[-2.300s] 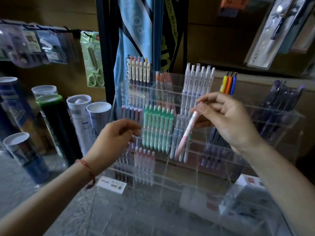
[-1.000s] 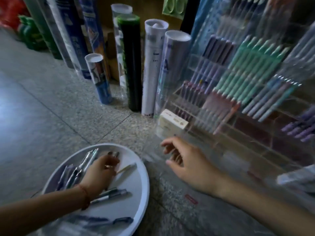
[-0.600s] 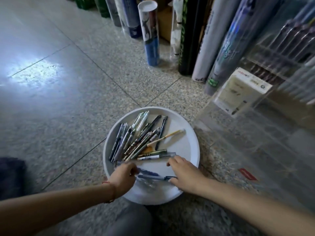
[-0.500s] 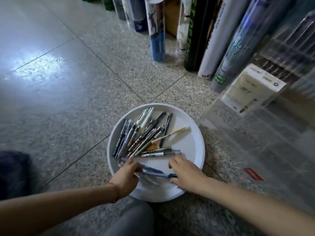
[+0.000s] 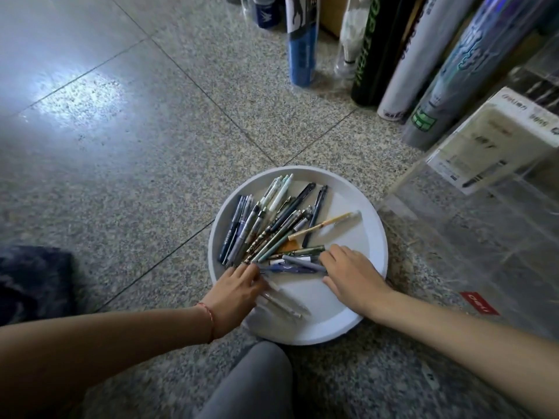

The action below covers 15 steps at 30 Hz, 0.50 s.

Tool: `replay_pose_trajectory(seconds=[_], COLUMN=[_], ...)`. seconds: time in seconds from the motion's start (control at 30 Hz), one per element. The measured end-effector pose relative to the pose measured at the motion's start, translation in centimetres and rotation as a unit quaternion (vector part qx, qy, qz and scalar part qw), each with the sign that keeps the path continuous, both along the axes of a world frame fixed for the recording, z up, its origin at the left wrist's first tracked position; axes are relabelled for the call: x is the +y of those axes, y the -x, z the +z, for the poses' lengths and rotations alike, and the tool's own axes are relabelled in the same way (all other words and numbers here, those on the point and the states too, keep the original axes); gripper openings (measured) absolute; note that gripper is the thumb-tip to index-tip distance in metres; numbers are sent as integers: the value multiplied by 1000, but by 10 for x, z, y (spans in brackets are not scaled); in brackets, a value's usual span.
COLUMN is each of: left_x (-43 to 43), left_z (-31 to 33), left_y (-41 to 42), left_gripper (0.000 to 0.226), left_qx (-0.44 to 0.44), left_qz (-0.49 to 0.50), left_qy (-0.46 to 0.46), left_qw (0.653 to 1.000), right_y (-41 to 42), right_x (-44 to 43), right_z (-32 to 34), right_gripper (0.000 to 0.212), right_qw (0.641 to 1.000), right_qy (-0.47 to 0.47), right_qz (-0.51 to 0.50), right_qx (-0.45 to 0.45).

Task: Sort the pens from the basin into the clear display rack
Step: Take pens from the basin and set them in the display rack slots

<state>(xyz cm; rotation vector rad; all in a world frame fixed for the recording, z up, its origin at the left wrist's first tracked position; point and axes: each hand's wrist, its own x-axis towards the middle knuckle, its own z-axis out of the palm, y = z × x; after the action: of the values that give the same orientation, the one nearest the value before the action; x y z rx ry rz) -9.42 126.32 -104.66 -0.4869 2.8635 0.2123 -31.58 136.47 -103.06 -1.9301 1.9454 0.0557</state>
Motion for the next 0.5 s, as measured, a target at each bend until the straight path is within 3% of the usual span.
replay_pose_trajectory(seconds=[0.1,0.2,0.33,0.4,0.47,0.5], left_x=[-3,-5,-4,1,14,23], left_z=[1,5,0,-5,-1,1], left_y=[10,13,7,4,2,0], left_gripper=[37,33,17,20,29,32], left_qx=[-48,-48,26,51,35,21], left_qz=[-52,-74,-82,-84,8,115], left_qy=[0,9,16,24,-15,-60], left_qw=[997,996,996,995,999,991], right_y=[-15,-25,-35,-42,-50,-52], right_x=[3,4,4,4,1,-2], right_z=[3,3,0,0,-1,-2], right_gripper=[15,21,27,29,31,32], right_qw=[998,989,990,993,993,992], right_qy=[5,-83,-110,-107,-119,-128], right_qz=[9,0,39,35,19,20], right_qx=[-67,-119,-73,-38,-17,-4])
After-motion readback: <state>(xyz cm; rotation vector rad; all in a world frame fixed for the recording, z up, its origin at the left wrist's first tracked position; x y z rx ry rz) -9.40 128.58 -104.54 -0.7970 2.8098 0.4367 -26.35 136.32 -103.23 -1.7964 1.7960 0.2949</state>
